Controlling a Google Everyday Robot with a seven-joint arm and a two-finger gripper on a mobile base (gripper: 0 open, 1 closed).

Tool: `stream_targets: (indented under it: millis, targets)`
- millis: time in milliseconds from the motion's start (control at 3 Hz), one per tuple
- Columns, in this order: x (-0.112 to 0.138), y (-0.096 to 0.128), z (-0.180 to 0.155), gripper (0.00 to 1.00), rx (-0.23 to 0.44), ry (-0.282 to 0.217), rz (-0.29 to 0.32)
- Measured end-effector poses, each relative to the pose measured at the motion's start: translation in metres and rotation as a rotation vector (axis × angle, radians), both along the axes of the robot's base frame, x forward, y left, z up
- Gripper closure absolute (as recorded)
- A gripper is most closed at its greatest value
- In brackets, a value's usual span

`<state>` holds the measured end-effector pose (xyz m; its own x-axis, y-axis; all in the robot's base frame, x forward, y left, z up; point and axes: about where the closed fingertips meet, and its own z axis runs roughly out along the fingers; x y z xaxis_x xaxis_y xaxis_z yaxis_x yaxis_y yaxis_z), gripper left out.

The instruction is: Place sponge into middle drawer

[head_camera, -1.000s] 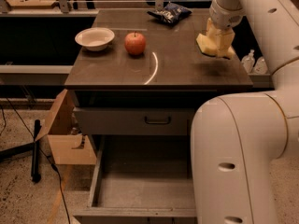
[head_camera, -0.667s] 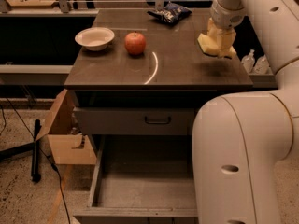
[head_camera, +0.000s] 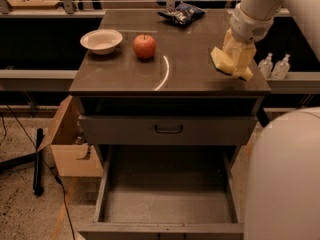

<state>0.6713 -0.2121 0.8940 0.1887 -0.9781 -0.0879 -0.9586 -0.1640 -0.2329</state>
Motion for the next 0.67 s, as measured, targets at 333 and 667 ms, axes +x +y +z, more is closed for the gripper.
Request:
stream_targets:
  millis: [333, 667]
  targets:
    - [-0.039, 0.015, -0.023, 1.0, 0.049, 0.081, -0.016]
    - [-0.082, 0.022, -0.043, 1.0, 0.068, 0.164, -0.041]
